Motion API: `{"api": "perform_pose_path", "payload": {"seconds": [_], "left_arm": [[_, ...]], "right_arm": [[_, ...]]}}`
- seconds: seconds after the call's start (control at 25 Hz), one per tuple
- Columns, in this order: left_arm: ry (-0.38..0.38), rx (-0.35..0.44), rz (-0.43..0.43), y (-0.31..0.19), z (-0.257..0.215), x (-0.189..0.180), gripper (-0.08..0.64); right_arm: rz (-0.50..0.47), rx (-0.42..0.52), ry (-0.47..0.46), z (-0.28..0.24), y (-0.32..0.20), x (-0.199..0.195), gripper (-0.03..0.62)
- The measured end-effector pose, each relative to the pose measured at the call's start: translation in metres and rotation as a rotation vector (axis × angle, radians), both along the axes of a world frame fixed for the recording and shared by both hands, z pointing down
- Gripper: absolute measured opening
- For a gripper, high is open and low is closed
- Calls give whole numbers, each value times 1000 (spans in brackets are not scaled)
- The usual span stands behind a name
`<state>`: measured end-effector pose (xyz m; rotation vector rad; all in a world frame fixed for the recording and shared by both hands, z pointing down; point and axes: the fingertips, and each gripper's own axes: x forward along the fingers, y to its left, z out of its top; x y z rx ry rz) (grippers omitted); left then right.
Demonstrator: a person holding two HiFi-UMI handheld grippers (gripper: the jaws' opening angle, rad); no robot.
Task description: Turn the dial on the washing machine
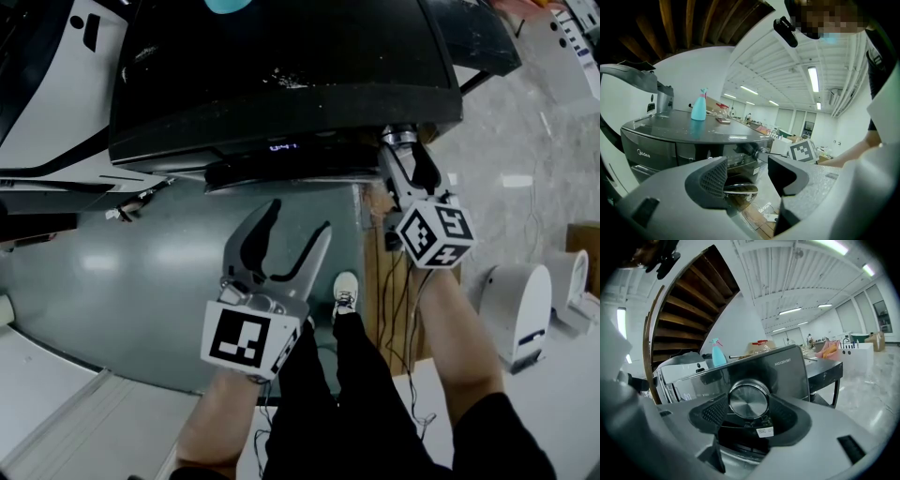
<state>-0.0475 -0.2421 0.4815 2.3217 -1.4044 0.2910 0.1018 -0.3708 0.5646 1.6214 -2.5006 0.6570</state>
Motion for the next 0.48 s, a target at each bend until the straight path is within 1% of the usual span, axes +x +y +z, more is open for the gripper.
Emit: {"api": "perform_pose_path", "payload": {"seconds": [0.32, 0.4, 0.48], "left_arm": [[2, 0, 5, 1, 1, 5, 253], [5, -1, 6, 1, 1, 7, 253], [8, 0, 5, 2, 1, 8, 253]], "right_arm": [[-3, 10, 14, 0, 2, 1, 272], [-7, 21, 36, -1, 3, 2, 273], [-15, 39, 79, -2, 4, 2, 276]]}}
